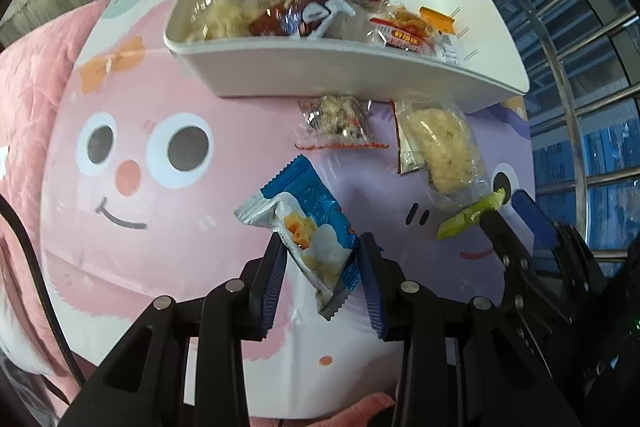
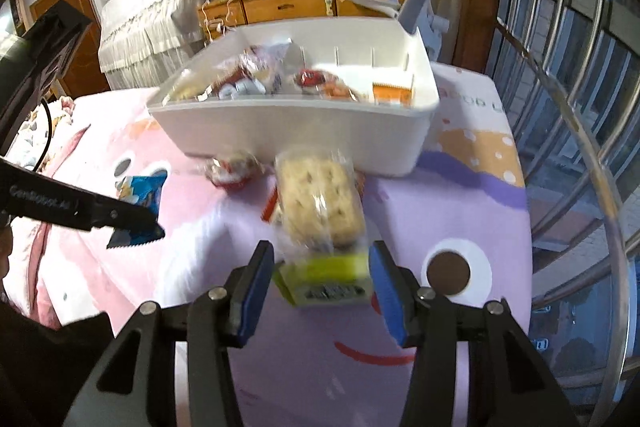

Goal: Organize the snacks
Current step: 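Lift both snacks over the white tray and open both tools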

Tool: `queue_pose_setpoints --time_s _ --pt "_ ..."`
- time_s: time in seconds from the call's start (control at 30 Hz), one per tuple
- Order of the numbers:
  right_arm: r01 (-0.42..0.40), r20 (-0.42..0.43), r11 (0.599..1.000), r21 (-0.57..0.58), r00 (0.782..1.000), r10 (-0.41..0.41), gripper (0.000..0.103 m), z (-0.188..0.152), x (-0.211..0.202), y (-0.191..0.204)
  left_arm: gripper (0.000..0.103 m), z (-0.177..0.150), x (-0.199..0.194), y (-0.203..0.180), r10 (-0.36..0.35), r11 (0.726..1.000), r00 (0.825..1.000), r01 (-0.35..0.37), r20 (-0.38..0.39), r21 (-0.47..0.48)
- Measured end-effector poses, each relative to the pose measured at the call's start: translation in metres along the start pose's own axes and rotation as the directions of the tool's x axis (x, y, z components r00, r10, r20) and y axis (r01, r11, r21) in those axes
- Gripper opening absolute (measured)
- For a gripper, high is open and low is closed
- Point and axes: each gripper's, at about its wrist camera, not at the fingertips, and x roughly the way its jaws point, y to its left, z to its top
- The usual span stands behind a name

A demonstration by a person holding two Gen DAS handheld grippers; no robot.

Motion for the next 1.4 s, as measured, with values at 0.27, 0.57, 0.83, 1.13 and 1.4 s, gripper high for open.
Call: queue_pose_setpoints --time_s 0.27,0.57,0.83,1.13,1.4 --pt "0.017 -0.034 0.997 0.070 0.999 -0.014 0.025 0.010 0.005 0.003 0.035 0.027 -0.037 -0.005 0.007 0.993 1.000 -0.008 0.006 0.118" --pt "0.060 -0.063 0.962 0.265 0.997 -0.045 0.025 -0.007 -0.004 -0.020 0.035 0.056 -0.061 -0.019 -0.002 0.966 0.999 -0.010 0.044 0.259" --pt "0.101 -0.125 0.930 0.353 0.990 -0.060 0.052 -0.021 0.007 -0.028 0.035 0.066 -0.060 -0.029 -0.022 0.945 0.999 0.010 0.033 0.326" --pt "0.167 -0.178 0.948 0.273 0.977 -0.121 0.069 -0.025 0.036 -0.013 0.035 0.072 -0.052 -0.031 -0.019 0.931 1.000 0.016 0.006 0.365" --pt "0.181 -0.181 0.953 0.245 0.974 -0.139 0.069 -0.025 0.050 -0.011 0.035 0.078 -0.047 -0.030 -0.016 0.921 1.000 0.020 -0.012 0.390"
